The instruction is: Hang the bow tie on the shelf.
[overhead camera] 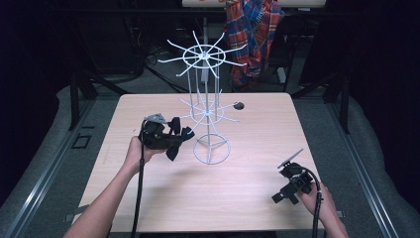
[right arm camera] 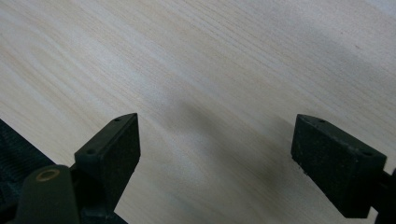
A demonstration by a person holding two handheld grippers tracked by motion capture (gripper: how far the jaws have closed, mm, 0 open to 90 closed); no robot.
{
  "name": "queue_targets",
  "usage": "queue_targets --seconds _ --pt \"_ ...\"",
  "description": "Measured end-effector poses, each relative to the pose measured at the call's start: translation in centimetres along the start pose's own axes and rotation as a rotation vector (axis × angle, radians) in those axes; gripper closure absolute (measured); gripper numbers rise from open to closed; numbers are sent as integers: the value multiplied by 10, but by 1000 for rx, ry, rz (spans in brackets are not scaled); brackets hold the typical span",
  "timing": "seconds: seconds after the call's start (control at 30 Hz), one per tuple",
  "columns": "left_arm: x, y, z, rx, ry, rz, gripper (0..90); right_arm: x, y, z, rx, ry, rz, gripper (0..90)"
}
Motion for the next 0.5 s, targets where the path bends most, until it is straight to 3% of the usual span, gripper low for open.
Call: queue_targets --seconds 0.17,0.43,0.5 --pt "1 -1 -3 -28 18 -18 748 0 0 -1 14 -3 -6 154" --pt "0 -5 -11 -50 20 -38 654 0 0 -1 15 3 -6 154" --pt "-1 -5 -11 -57 23 -47 596 0 0 -1 8 -5 -6 154"
Point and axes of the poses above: each handheld gripper's, and its own axes: z roughly forward along the jaws, y roughly out of its top, x roughly to its left, the point moved 2 cm from there along z, roughly forward along the jaws, and after that the axes turned 10 degrees about x, right-handed, at the moved point
